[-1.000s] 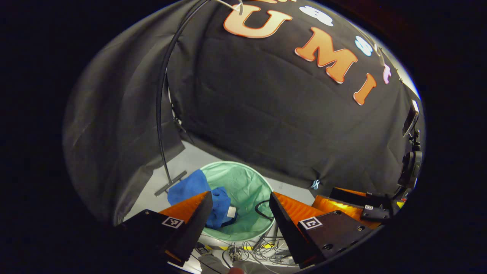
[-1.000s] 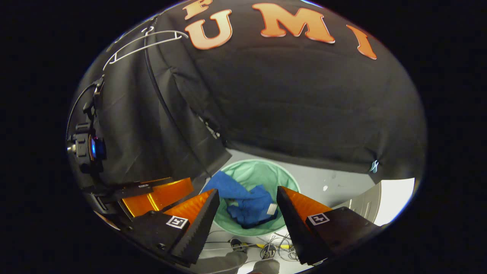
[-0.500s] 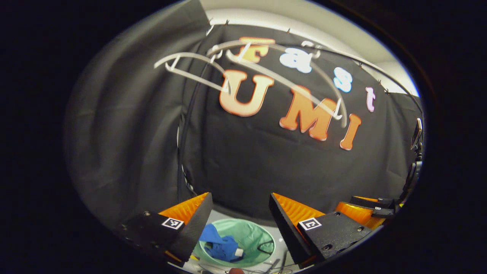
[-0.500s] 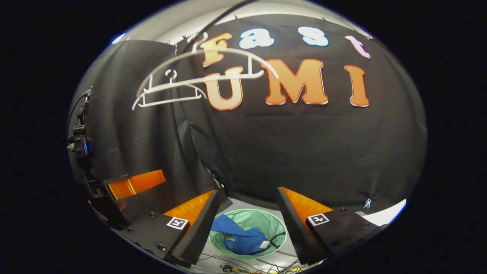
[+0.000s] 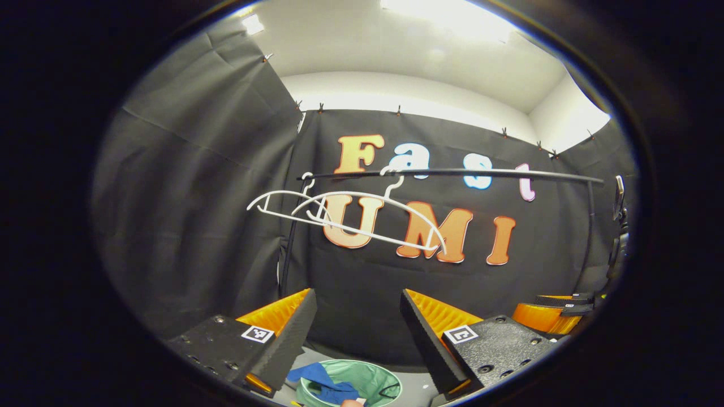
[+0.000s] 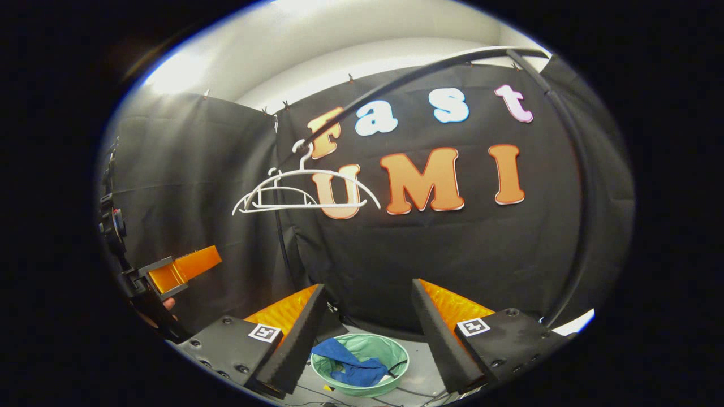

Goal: Grasp the clothes on the hanger with both hands and then place them into the laundry hamper below.

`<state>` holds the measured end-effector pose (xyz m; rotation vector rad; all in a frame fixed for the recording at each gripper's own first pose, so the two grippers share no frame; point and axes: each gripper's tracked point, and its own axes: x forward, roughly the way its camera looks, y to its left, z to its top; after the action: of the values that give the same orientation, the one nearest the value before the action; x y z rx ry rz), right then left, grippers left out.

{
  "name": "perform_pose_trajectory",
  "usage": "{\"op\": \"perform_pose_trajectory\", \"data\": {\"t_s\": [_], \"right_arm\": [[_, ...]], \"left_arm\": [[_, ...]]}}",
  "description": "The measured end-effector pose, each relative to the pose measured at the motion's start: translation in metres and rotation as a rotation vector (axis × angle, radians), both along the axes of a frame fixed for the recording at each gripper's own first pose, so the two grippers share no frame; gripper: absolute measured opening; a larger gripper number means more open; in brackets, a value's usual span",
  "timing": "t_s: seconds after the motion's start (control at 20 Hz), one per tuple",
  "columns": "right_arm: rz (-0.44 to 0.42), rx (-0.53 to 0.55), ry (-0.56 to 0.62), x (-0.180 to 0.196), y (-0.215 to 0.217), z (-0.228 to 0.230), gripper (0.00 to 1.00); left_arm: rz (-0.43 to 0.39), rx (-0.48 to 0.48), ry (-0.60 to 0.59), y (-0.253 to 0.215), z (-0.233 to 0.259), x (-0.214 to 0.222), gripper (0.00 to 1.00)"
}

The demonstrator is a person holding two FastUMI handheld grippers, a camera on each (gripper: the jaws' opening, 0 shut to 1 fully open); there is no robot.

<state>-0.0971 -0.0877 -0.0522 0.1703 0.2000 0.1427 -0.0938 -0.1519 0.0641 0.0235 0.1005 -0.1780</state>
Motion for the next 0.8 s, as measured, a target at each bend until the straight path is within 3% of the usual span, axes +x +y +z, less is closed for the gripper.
{"op": "perform_pose_trajectory", "data": {"t_s": [0.05,0.1,0.2,0.3,0.4,0.8], "right_arm": [[0.002,-0.001,-0.015,-0.010,-0.002,0.007,0.89],[0.002,0.004,-0.026,-0.019,-0.005,0.014,1.00],[-0.009,0.012,-0.050,-0.031,-0.010,0.027,0.94],[-0.029,0.020,-0.071,-0.040,-0.021,0.037,0.89],[-0.042,0.033,-0.092,-0.045,-0.026,0.048,0.89],[-0.042,0.008,-0.108,-0.063,-0.024,0.052,0.89]], "left_arm": [[0.011,0.008,-0.006,-0.001,0.007,-0.014,0.92],[0.024,0.014,-0.016,-0.003,0.014,-0.020,0.94],[0.052,0.022,-0.037,-0.003,0.028,-0.031,0.91],[0.055,0.027,-0.047,-0.004,0.040,-0.044,0.94],[0.045,0.034,-0.055,-0.006,0.049,-0.053,0.90],[0.017,0.021,-0.049,-0.019,0.047,-0.067,0.90]]}}
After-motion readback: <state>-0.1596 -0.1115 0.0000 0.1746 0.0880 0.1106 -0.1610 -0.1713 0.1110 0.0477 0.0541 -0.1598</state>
